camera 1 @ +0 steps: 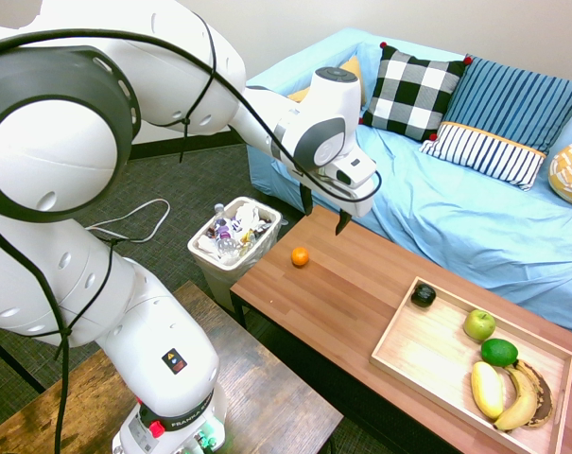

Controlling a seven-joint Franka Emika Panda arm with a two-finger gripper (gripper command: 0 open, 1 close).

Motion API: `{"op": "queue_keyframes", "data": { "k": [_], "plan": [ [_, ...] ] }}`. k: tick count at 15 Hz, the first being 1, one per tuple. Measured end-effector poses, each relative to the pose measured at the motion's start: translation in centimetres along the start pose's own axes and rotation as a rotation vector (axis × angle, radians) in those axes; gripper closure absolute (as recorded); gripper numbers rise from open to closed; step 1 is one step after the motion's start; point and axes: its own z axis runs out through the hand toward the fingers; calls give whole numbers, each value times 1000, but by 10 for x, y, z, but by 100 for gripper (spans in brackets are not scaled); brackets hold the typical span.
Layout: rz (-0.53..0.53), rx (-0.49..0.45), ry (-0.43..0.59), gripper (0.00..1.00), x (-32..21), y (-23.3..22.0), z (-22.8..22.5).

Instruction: Put the tangerine in the tray

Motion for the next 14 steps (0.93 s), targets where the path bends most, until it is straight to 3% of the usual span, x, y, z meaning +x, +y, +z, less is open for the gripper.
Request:
{"op": "queue_keyframes", "data": {
  "k": [5, 9, 14],
  "plan": [
    [16, 5, 8, 0, -9, -21, 22],
    [15, 20, -6, 0, -42, -74, 86],
    [4, -31, -33, 0, -68, -107, 163]
  ]
}}
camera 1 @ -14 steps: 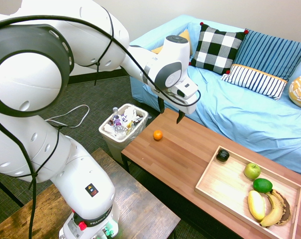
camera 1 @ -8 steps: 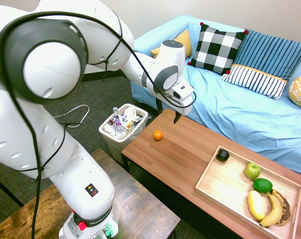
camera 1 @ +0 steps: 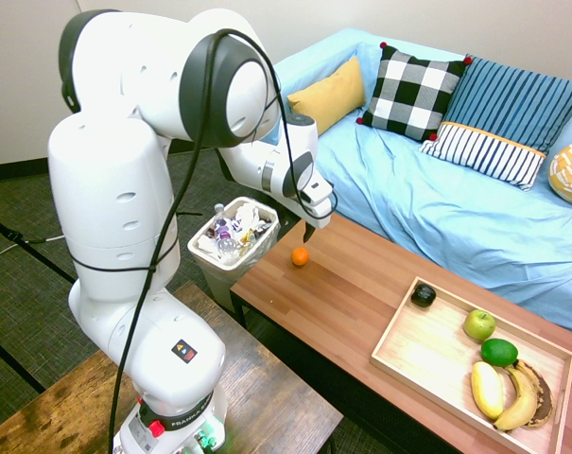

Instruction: Put the tangerine in the tray

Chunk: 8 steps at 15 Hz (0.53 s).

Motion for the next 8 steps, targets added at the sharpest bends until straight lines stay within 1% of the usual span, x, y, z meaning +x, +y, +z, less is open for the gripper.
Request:
{"op": "queue_keyframes", "data": {
  "k": [4, 8],
  "plan": [
    [-13, -32, -4, 0, -6, -6, 53],
    [10, -43, 12, 0, 11, -12, 90]
  ]
}}
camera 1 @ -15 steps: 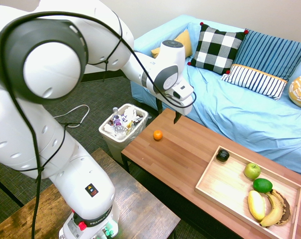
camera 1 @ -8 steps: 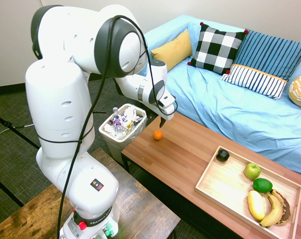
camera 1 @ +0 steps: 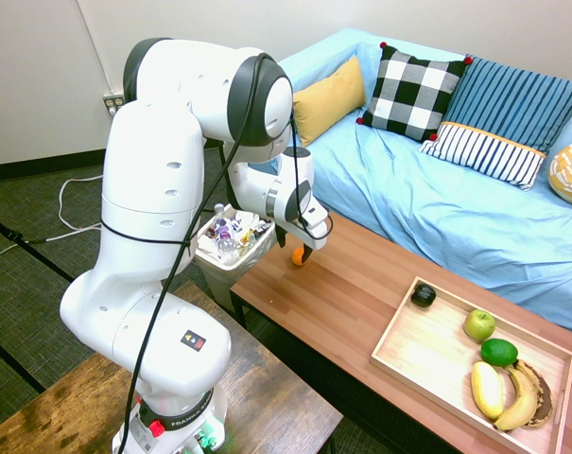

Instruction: Put the tangerine in the tray

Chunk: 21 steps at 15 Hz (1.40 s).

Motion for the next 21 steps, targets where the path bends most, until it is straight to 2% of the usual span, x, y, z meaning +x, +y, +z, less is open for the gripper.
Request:
{"op": "queue_keyframes", "data": {
  "k": [4, 5, 21],
  "plan": [
    [24, -13, 1, 0, 14, -8, 21],
    [25, -13, 0, 100, 15, -11, 24],
    [27, 0, 4, 100, 12, -27, 24]
  ]
}}
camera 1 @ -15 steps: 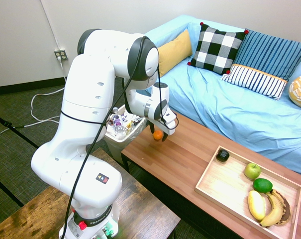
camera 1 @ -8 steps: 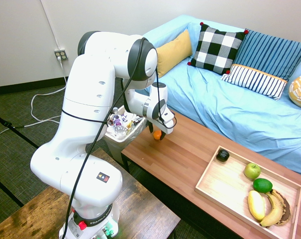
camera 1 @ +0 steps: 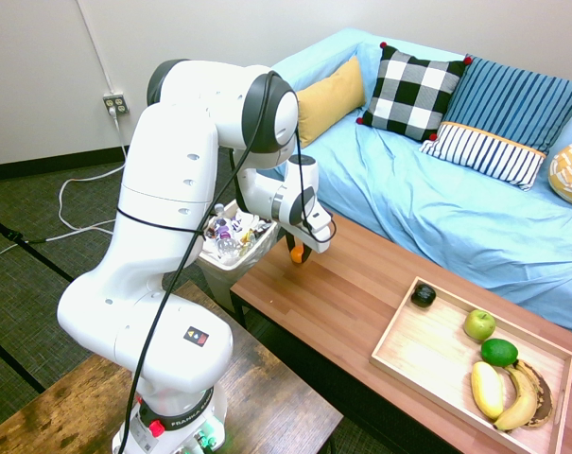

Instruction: Put the tangerine in the tray

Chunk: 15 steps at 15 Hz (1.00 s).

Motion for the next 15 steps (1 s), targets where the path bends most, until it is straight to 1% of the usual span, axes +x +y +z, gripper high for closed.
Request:
{"op": "queue_keyframes", "data": {
  "k": [3, 5, 6, 8, 10, 12, 15],
  "plan": [
    [33, 12, 32, 100, 31, 1, -29],
    [73, 27, 65, 100, 71, 10, -67],
    [98, 33, 84, 100, 97, 21, -89],
    [164, 39, 119, 100, 155, 58, -124],
    [236, 32, 141, 100, 212, 102, -137],
    [302, 18, 156, 100, 256, 145, -137],
    [401, -20, 160, 100, 313, 216, -119]
  ]
}}
